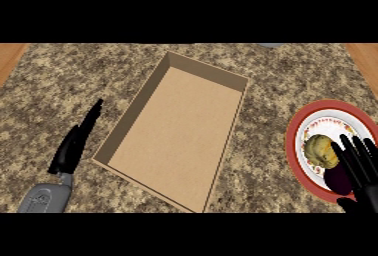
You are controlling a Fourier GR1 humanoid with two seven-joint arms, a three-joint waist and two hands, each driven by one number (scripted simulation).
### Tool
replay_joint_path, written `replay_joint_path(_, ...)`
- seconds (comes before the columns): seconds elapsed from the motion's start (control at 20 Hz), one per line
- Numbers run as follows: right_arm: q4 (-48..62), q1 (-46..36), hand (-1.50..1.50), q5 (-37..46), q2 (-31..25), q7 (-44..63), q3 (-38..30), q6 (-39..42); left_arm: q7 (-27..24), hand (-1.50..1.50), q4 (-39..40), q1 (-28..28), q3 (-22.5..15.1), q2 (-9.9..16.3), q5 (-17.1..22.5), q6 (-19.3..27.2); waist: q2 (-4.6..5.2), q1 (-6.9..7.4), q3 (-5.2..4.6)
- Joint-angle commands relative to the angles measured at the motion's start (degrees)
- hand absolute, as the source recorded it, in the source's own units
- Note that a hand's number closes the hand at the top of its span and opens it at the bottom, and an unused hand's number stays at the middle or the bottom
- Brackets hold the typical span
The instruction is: Pick the squash from the plate and place it in the cardboard box
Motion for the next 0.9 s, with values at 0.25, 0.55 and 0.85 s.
replay_joint_path(0.25,-0.59,-0.30,-1.50,-0.45,-0.67,1.45,1.09,2.68,-5.09,0.00,3.15,1.53,3.30,0.48,-0.87,-1.66,0.18,0.02,0.43)
replay_joint_path(0.55,8.35,-4.59,-1.50,2.81,-0.71,2.31,1.94,-0.04,3.11,0.00,-4.32,0.35,4.05,1.34,0.71,-4.83,0.14,0.37,0.47)
replay_joint_path(0.85,15.26,-11.67,-1.50,0.57,-4.36,2.50,-0.18,0.23,-0.01,0.00,-0.91,0.41,2.09,-2.53,-3.08,-1.48,0.24,0.32,0.47)
